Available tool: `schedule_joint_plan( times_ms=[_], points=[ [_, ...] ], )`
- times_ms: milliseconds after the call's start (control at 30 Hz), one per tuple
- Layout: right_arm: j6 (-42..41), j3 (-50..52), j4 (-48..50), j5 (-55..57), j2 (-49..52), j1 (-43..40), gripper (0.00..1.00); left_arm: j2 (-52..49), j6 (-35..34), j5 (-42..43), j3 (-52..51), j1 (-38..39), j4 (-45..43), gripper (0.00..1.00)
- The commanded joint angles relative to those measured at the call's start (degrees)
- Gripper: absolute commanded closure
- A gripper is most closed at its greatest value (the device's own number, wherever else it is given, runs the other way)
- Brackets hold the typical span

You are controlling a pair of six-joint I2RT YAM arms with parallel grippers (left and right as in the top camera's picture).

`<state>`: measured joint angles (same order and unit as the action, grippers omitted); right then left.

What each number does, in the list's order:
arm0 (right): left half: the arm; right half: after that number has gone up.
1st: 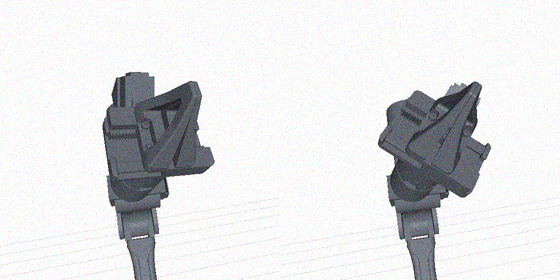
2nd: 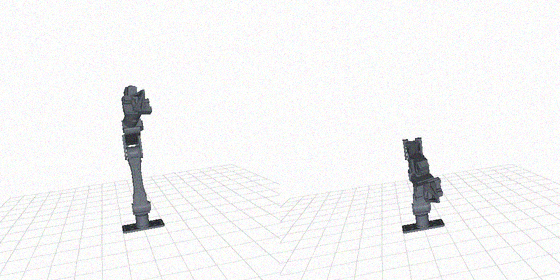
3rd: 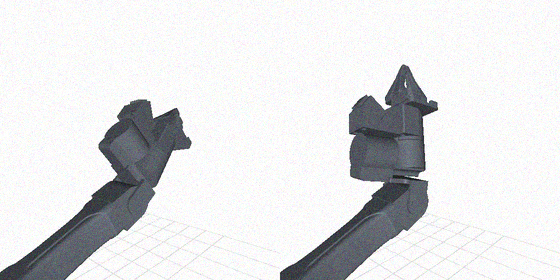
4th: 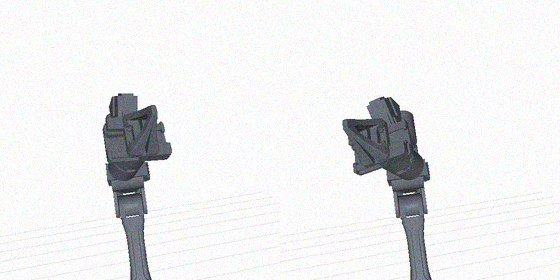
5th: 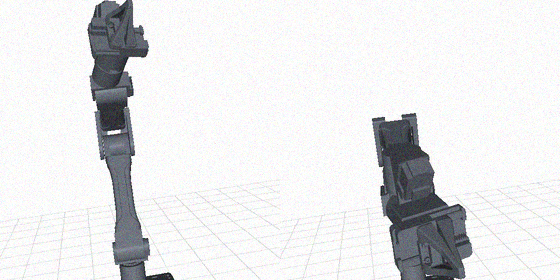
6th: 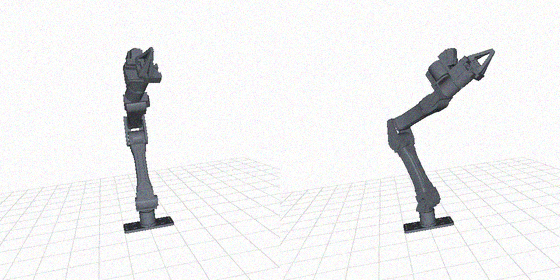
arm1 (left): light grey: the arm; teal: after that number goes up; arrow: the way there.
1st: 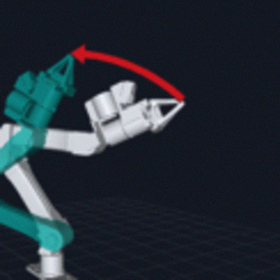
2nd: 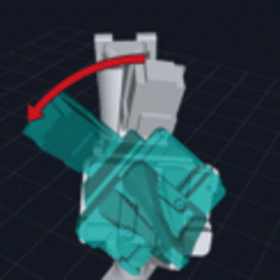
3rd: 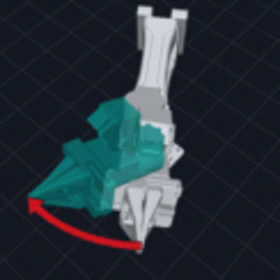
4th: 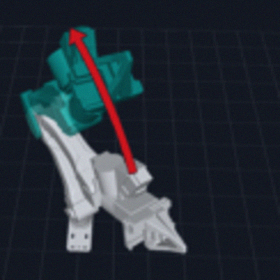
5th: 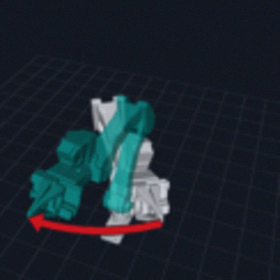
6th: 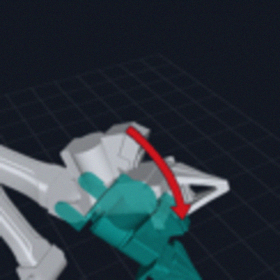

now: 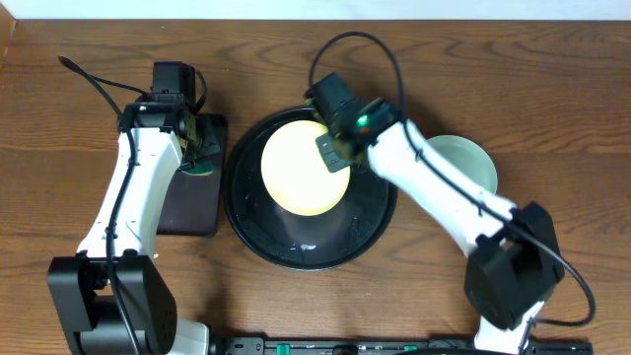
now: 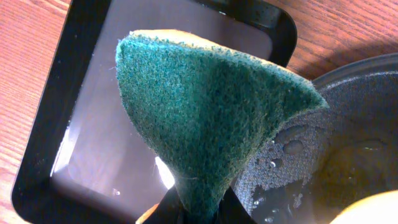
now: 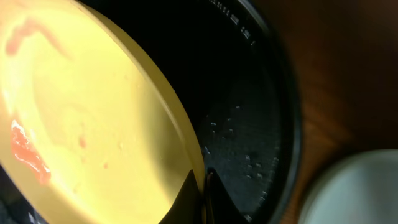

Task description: Clean dirty plates on tray and stack at the side

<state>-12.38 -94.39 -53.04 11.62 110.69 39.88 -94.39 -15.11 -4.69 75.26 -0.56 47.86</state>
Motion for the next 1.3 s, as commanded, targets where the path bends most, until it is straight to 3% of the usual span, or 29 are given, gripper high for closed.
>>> schedule_joint_plan(
  times_ms=[0, 400, 733, 1067, 1267],
  points=[
    [-1.1, -0.4, -1.3, 20.4, -2.1, 5.6, 0.99, 0.2, -0.7, -0.7, 0.6, -0.2, 0.1, 0.93],
    [-5.0, -0.4, -5.7, 52.9, -2.8, 19.1, 0.99, 0.2, -0.7, -0.7, 0.6, -0.2, 0.1, 0.93],
    [-5.1, -0.4, -5.7, 69.2, -2.8, 24.2, 0.99, 0.2, -0.7, -0.7, 0.6, -0.2, 0.1, 0.93],
    [-13.0, -0.4, -8.1, 68.8, -2.8, 24.4, 0.99, 0.2, -0.7, -0.7, 0.6, -0.2, 0.1, 0.93],
    [-13.9, 1.1, -8.7, 51.2, -2.8, 20.6, 0.99, 0.2, -0.7, -0.7, 0.6, -0.2, 0.1, 0.93]
  ],
)
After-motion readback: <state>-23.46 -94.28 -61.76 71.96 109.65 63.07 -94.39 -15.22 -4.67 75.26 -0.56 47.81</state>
